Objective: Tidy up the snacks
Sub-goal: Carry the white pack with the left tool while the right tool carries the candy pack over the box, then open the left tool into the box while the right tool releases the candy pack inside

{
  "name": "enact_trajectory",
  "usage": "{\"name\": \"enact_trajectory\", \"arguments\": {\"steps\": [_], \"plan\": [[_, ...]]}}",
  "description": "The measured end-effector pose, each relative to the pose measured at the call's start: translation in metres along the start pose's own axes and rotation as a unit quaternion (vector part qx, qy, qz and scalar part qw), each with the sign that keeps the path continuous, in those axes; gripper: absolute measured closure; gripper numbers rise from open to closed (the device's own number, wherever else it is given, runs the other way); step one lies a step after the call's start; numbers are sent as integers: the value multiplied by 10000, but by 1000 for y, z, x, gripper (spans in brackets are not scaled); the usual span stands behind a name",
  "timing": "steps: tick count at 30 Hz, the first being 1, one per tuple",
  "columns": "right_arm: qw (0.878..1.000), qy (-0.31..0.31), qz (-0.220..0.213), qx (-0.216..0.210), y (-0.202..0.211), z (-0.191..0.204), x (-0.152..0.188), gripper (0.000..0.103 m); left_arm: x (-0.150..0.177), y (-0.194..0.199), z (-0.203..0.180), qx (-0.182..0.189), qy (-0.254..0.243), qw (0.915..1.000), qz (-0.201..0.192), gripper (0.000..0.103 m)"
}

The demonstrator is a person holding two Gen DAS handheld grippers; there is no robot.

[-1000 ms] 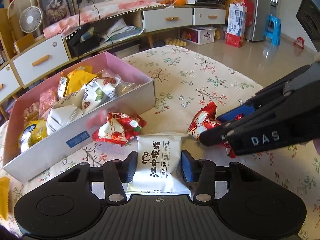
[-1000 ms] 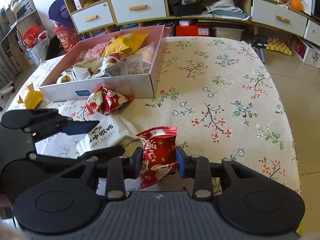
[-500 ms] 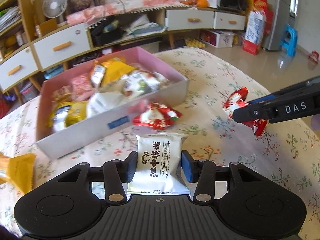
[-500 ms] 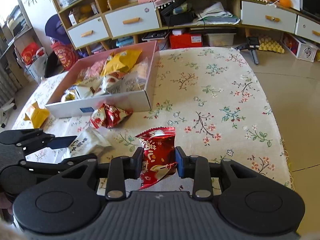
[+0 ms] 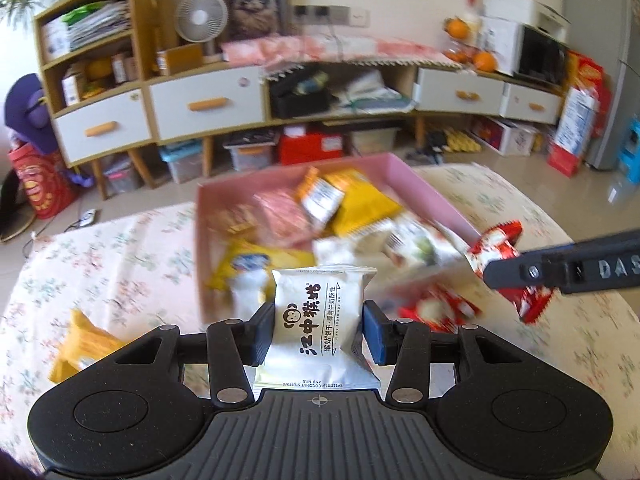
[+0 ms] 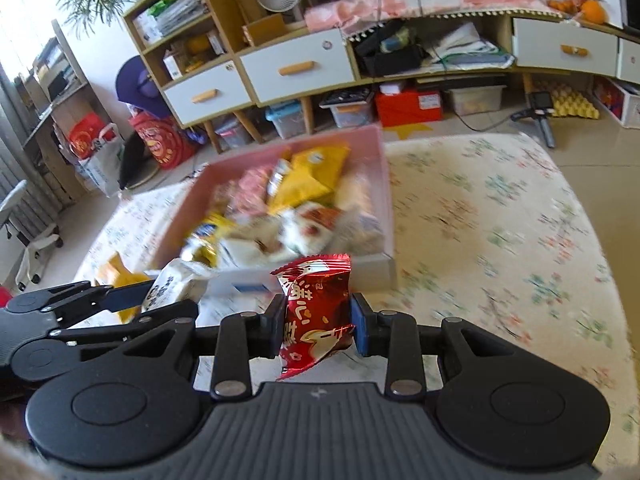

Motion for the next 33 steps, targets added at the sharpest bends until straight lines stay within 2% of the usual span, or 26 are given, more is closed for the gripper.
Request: {"name": "enact_trajectory", "arguments": {"steps": [7, 14, 24, 26, 27, 29, 31, 33], "plan": [[9987, -350, -316, -173, -18, 11, -24, 73, -23, -28, 27, -193, 165, 9996, -112, 59], [9956, -669, -549, -347, -44, 10, -41, 73, -26, -59, 44, -293, 386, 9988, -107, 59], [9953, -669, -615, -338, -72, 19, -45, 72, -22, -79, 41, -203, 258, 9991, -263, 57], [9947, -747, -657, -265, -70, 16, -44, 70, -21, -79, 41, -167, 226, 9992, -289, 53], [9945, -777, -674, -209, -68, 15, -45, 68, -21, -79, 40, -139, 207, 9992, -300, 46], [9938, -848, -716, -112, -65, 11, -45, 53, -21, -76, 39, -110, 180, 9991, -375, 38], [9929, -921, -745, -65, -61, 8, -45, 44, -22, -73, 37, -89, 149, 9991, -386, 34], [9923, -971, -764, -30, -58, 6, -45, 42, -23, -70, 34, -76, 130, 9991, -387, 28]]}}
Point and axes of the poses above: each gripper's, at about its wrist camera, not at the fingertips, and y roughly against the way its jaws point, z to its left, x to its underside, the point moved 2 cm from there along -y, roughly the way its jaws point, and after that the axes turned 1 degree about -z, right-handed, at the moved point
